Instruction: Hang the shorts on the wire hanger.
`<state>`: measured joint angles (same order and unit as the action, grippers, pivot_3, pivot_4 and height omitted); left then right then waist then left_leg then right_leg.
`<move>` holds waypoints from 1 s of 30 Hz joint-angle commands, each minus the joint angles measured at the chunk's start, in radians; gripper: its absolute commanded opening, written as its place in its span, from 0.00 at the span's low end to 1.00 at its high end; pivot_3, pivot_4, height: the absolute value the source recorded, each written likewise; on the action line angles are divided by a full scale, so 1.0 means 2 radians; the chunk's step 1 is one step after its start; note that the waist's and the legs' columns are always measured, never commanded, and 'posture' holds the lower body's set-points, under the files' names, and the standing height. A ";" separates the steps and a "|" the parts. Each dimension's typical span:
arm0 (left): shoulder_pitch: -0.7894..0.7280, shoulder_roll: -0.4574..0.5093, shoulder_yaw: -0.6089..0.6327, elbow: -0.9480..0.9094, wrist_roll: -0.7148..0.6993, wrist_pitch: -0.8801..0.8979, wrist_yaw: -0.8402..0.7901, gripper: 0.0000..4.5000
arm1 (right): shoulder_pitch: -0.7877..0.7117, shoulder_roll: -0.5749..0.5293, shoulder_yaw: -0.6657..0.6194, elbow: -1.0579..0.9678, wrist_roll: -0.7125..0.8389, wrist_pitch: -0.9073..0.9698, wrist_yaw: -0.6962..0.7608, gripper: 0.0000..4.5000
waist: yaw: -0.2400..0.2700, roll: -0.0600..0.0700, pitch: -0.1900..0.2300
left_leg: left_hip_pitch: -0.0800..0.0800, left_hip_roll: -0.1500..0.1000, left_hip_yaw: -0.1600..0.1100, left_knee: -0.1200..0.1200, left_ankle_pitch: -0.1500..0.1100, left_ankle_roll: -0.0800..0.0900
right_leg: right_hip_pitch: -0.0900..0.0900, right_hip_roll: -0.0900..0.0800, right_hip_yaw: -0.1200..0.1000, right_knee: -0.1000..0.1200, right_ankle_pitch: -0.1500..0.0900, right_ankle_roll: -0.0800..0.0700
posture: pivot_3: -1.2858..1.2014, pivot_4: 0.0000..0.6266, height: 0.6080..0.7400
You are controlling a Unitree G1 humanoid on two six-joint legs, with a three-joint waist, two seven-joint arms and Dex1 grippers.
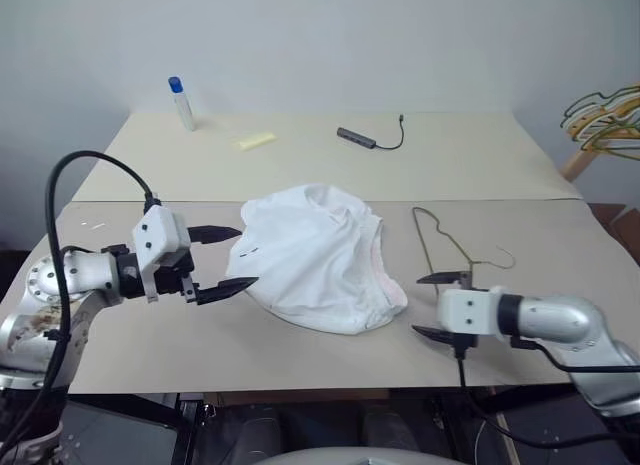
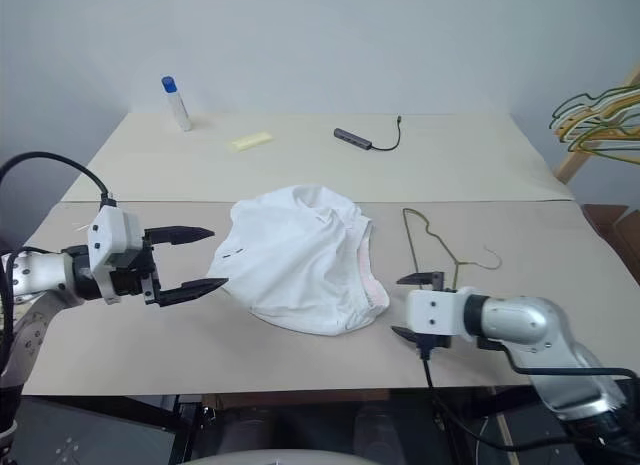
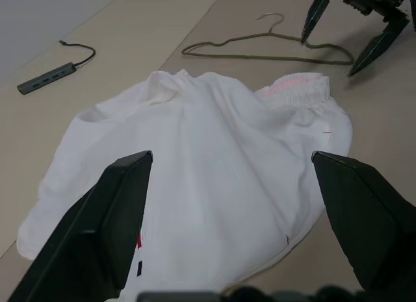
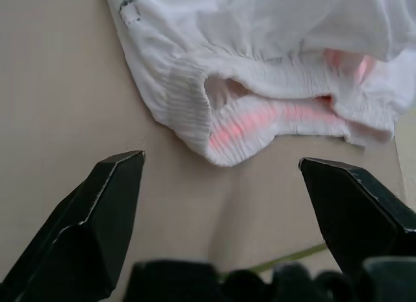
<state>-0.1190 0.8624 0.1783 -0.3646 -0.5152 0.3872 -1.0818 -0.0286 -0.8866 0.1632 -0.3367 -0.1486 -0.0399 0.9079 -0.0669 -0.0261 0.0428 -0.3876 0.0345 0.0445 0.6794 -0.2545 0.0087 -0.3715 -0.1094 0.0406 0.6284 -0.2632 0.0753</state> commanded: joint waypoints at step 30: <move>0.019 0.001 -0.068 0.018 0.095 -0.104 -0.014 0.94 | -0.102 0.020 0.018 0.164 -0.090 -0.050 -0.044 0.00 | -0.010 -0.001 0.000 | 0.001 0.001 0.000 0.000 0.000 0.000 | 0.001 0.000 0.000 0.001 0.000 -0.001 | 0.46 0.00 1.00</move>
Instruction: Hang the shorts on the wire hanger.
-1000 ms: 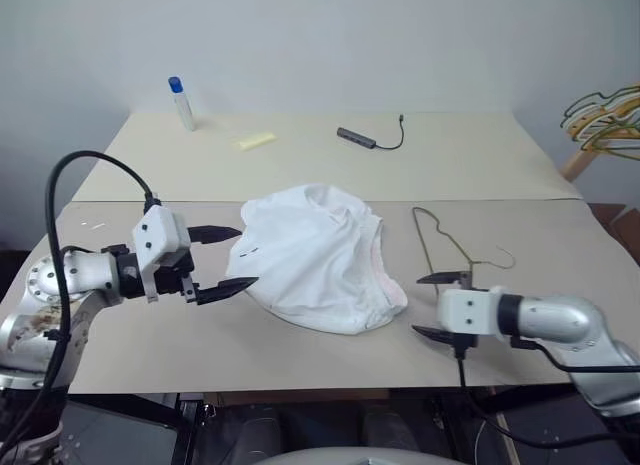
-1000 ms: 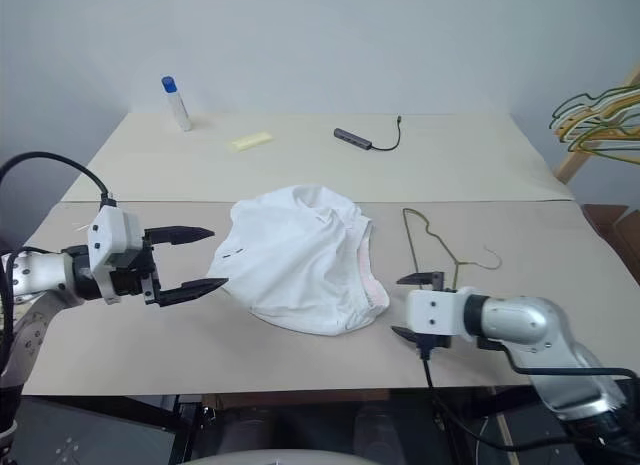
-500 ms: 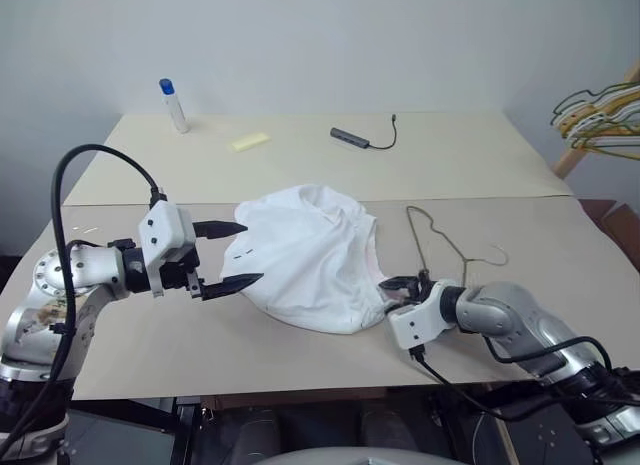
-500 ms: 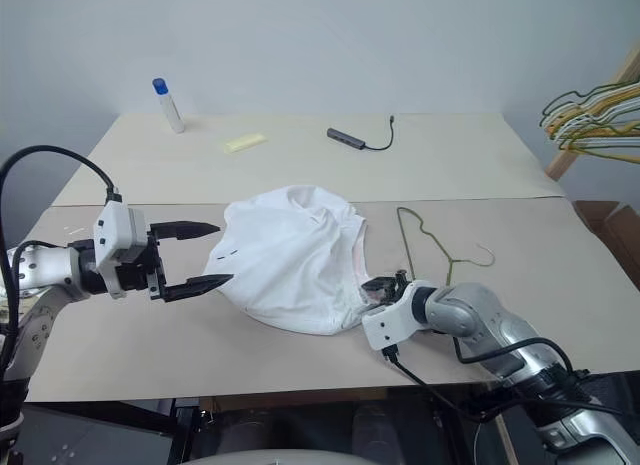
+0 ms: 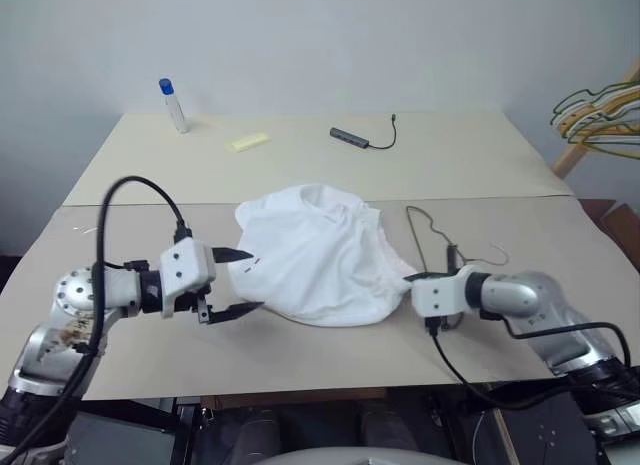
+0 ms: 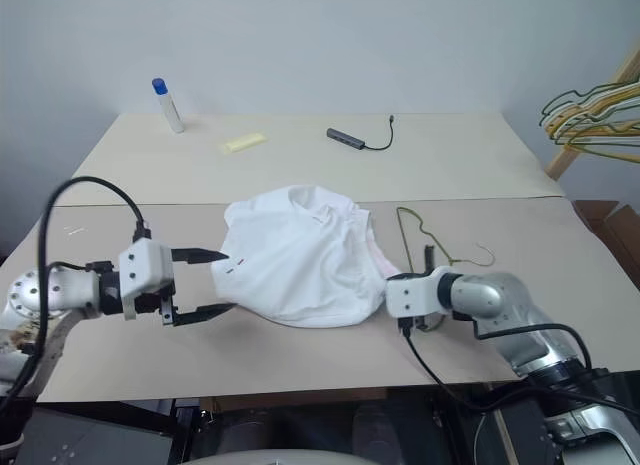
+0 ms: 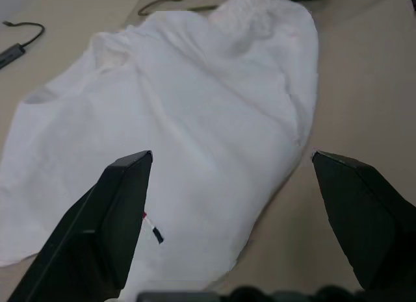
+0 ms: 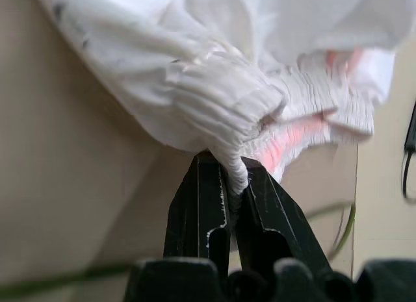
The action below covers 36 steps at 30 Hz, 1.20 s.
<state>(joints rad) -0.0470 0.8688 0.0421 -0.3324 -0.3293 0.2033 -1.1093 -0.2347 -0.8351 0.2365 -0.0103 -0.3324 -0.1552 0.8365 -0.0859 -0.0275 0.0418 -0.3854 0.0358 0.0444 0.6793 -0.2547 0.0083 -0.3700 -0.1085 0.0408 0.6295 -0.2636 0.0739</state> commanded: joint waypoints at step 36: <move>-0.023 -0.003 0.008 -0.003 -0.018 0.002 -0.009 0.94 | 0.000 -0.027 0.032 -0.026 -0.208 -0.163 -0.125 0.63 | -0.021 0.000 0.000 | 0.000 0.000 0.000 0.000 0.000 0.000 | 0.000 0.000 0.001 0.000 0.000 0.000 | 0.46 0.00 1.00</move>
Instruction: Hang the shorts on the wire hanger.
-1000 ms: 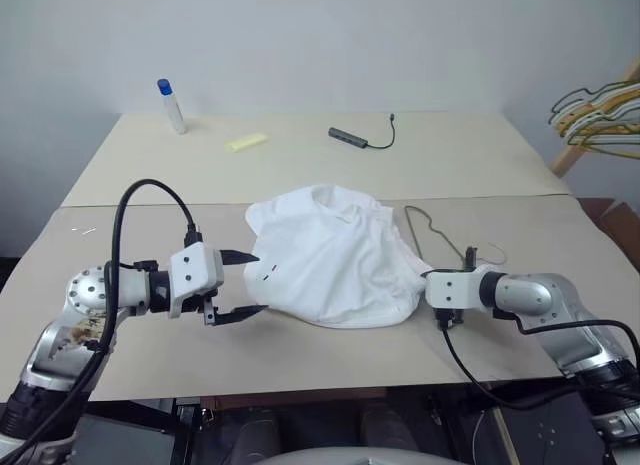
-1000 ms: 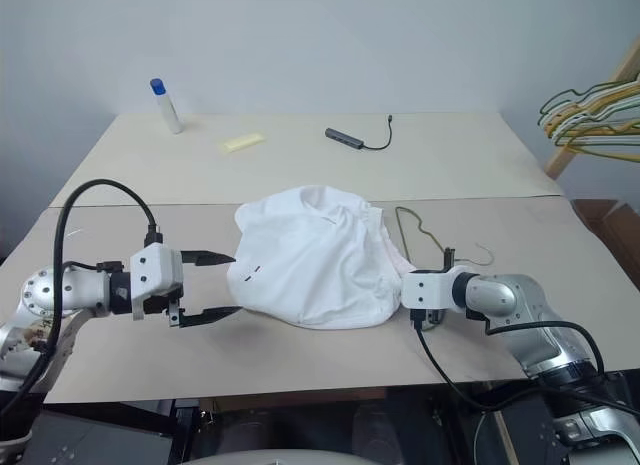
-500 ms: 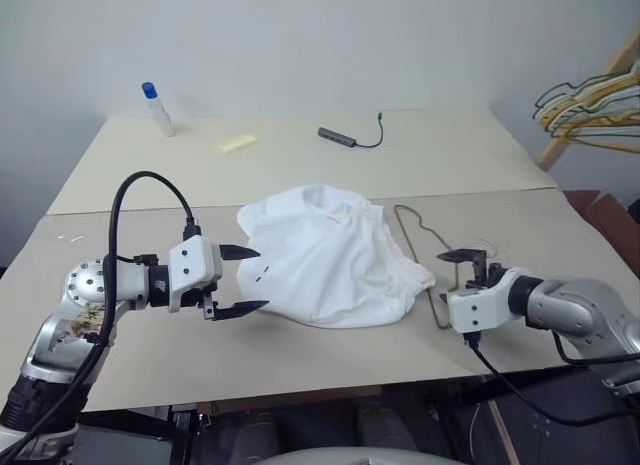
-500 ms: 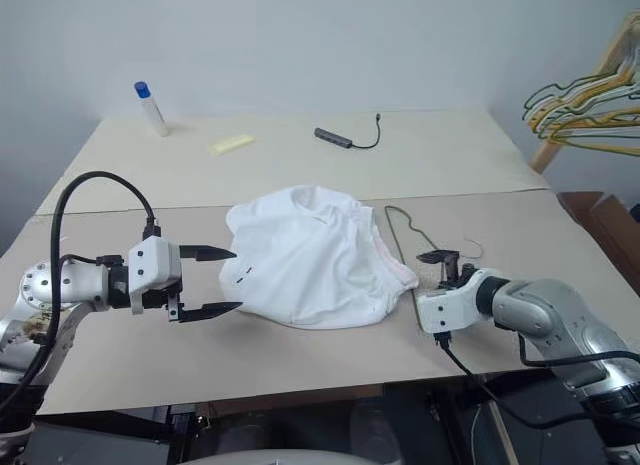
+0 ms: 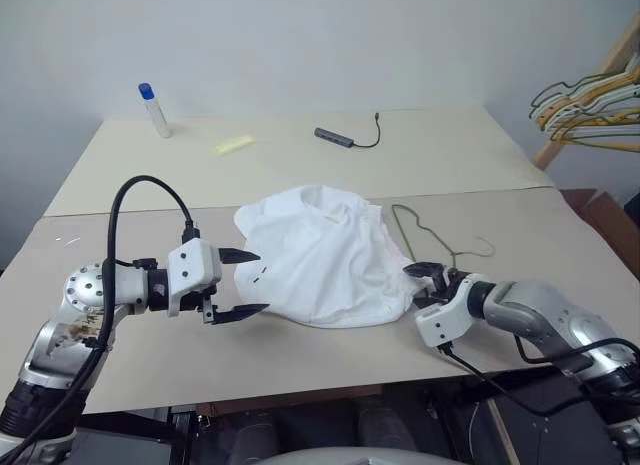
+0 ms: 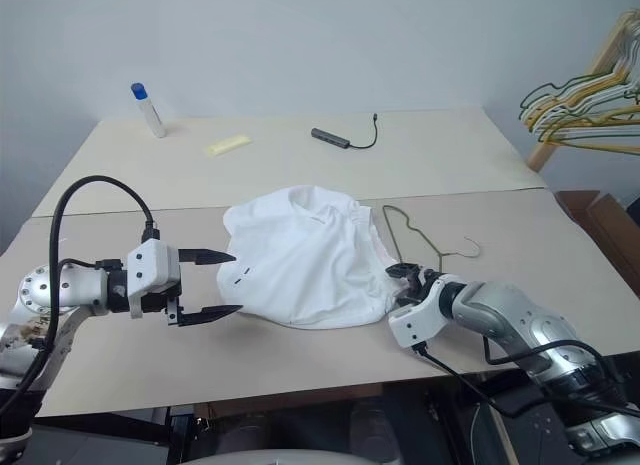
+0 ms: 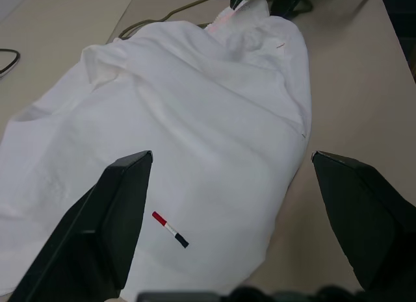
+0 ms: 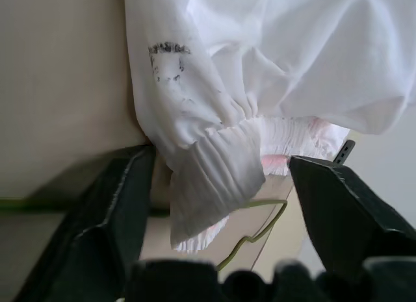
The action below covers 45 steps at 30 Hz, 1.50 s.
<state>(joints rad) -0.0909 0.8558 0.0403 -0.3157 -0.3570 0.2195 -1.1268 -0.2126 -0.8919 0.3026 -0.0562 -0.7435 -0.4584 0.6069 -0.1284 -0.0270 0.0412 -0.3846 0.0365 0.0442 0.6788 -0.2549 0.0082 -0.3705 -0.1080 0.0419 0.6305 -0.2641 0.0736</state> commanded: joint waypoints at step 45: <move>-0.126 0.028 -0.135 0.247 0.368 -0.348 0.147 0.01 | 0.016 0.013 -0.027 -0.046 0.093 0.048 0.059 0.00 | -0.013 0.001 -0.001 | 0.000 0.000 0.000 0.000 0.000 0.000 | 0.000 0.000 0.000 0.000 0.000 0.000 | 0.45 0.00 1.00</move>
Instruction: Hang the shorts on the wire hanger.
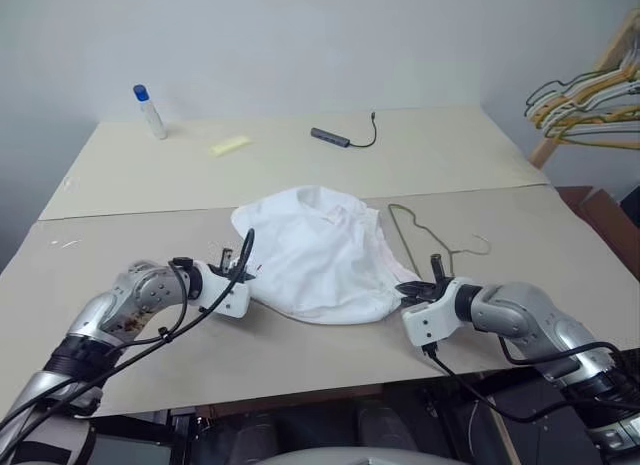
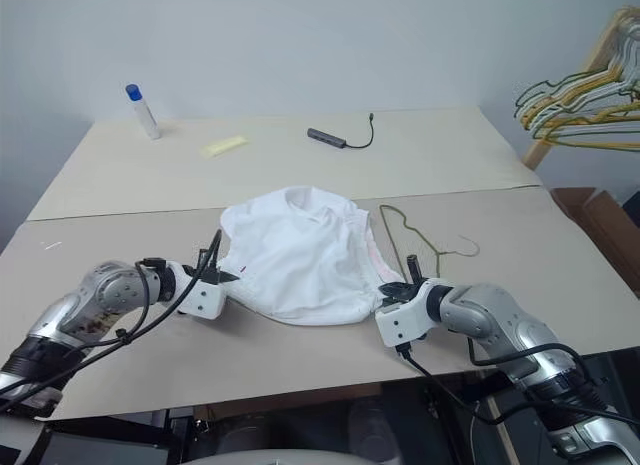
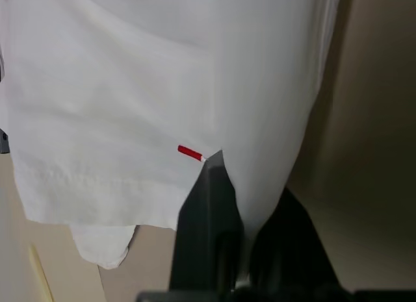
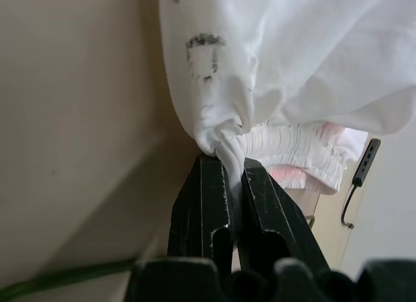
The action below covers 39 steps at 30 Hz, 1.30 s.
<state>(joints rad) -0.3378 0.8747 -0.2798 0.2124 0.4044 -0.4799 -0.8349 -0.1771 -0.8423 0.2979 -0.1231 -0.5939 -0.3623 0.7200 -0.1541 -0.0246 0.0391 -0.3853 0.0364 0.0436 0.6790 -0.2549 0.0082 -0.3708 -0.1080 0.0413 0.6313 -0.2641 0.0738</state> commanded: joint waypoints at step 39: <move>-0.543 -0.120 0.021 0.491 0.017 -0.057 0.481 0.01 | -0.540 0.179 -0.036 0.645 0.122 -0.131 -0.403 0.00 | -0.020 -0.001 0.000 | -0.011 -0.010 -0.004 -0.009 0.009 -0.006 | -0.016 -0.008 0.000 0.006 0.001 0.002 | 0.46 0.00 1.00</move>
<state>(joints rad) -1.4706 0.6099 -0.2392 1.2295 0.4634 -0.5313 0.1963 -1.2935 -0.4436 0.2138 1.2032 -0.3405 -0.5630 -0.1525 -0.1939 -0.0272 0.0399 -0.4051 0.0145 0.0350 0.6618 -0.2366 -0.0016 -0.4010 -0.1251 0.0413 0.6435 -0.2627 0.0778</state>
